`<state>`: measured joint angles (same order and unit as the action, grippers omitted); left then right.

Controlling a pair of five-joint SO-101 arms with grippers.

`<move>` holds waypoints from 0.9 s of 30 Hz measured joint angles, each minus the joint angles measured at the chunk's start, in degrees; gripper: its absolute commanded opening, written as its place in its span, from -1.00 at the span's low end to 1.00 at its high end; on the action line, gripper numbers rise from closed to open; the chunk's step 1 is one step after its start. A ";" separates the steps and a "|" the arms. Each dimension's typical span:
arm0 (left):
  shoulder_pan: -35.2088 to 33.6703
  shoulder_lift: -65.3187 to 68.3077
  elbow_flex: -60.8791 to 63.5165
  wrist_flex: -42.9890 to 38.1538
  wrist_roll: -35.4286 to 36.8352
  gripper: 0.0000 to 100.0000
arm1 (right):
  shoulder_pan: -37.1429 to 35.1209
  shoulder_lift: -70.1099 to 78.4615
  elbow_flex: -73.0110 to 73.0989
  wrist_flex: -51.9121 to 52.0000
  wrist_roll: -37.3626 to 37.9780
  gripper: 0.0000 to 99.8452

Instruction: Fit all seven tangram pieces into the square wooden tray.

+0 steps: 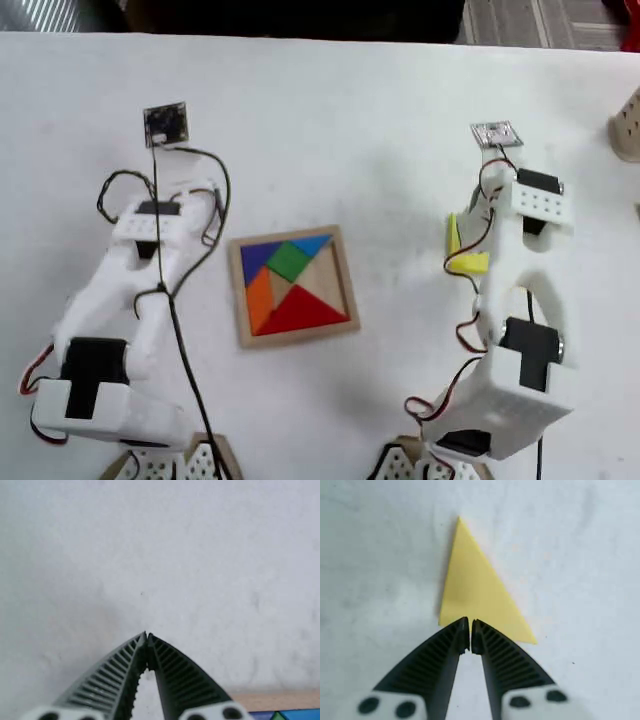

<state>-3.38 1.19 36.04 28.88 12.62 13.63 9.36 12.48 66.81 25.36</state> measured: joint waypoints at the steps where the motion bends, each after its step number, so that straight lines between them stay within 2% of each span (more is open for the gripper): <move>1: 0.00 0.00 0.00 0.00 0.00 -0.95 | 0.00 -0.09 0.00 1.23 1.67 -0.96; 6: 0.00 0.00 0.00 0.00 0.00 -0.95 | 0.00 -0.35 0.00 7.65 10.90 -0.94; 13: 0.00 0.00 0.00 0.00 0.00 -0.95 | 0.18 -0.35 0.00 13.36 21.80 -0.49; 16: 0.00 0.00 0.00 0.00 0.00 -0.95 | 0.18 -0.35 0.00 13.54 24.53 -0.38; 27: 0.09 6.24 -4.04 -0.97 0.00 -0.95 | -5.89 -0.35 3.52 6.24 25.58 -0.47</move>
<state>-3.30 7.43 32.00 27.91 12.62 7.74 9.01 16.00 73.05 50.95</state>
